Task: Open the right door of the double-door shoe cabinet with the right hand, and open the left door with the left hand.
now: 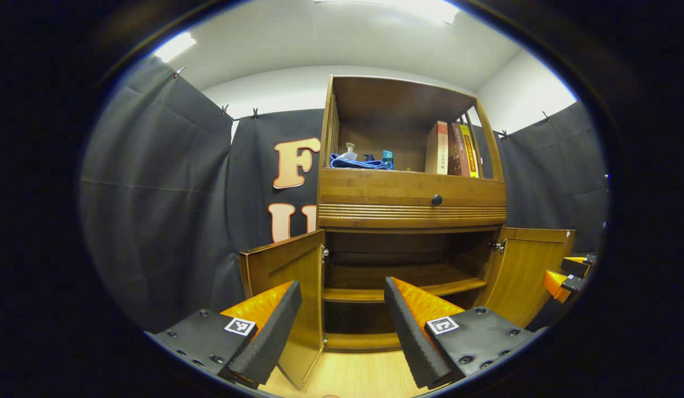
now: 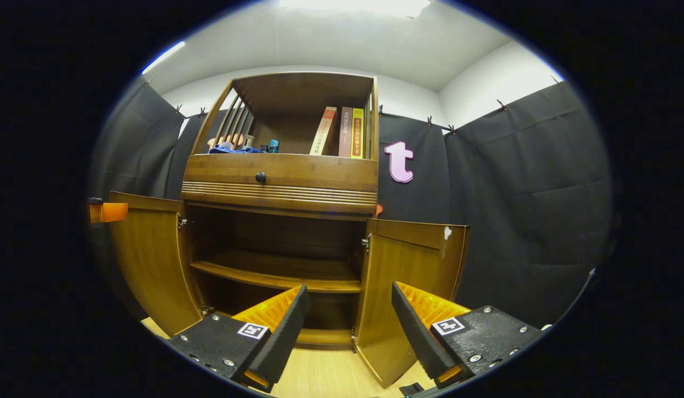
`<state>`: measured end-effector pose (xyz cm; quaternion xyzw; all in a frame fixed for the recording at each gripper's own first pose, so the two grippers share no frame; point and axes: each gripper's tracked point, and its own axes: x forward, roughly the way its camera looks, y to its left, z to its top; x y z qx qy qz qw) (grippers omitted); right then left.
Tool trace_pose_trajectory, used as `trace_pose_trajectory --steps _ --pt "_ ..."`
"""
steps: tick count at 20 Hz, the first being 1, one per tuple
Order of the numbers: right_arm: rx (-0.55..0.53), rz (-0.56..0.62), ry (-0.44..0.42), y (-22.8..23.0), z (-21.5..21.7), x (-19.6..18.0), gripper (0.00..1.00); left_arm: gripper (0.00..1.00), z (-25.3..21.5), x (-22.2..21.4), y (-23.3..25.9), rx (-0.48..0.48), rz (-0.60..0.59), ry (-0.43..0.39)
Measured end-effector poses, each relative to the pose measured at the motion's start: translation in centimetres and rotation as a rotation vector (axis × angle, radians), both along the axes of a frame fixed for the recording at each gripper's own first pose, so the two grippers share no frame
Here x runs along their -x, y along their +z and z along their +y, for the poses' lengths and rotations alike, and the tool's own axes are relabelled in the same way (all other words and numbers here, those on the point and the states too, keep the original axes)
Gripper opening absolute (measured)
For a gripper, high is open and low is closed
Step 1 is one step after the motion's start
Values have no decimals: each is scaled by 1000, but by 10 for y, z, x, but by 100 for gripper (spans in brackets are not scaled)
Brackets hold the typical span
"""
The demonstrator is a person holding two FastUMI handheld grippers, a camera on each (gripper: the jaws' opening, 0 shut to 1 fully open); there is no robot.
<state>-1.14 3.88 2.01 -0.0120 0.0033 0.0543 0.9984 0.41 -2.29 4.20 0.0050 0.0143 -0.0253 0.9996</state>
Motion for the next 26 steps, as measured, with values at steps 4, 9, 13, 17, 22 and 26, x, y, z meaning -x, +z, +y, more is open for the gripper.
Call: trace_pose_trajectory --steps 4,9,13,17,22,26 --pt "6 3 -8 0 -8 2 92 96 1 0 -3 6 17 8" --pt "11 3 -5 0 -9 1 92 96 3 1 0 -11 5 25" --pt "11 1 6 2 -5 1 92 96 5 1 1 -15 -3 33" --pt "13 0 8 2 -2 -2 92 96 7 0 -1 -19 0 38" --pt "17 1 6 1 3 -4 92 96 12 -3 -4 -11 0 49" --pt "21 -2 4 2 5 -3 92 96 21 -4 -2 -7 -1 54"
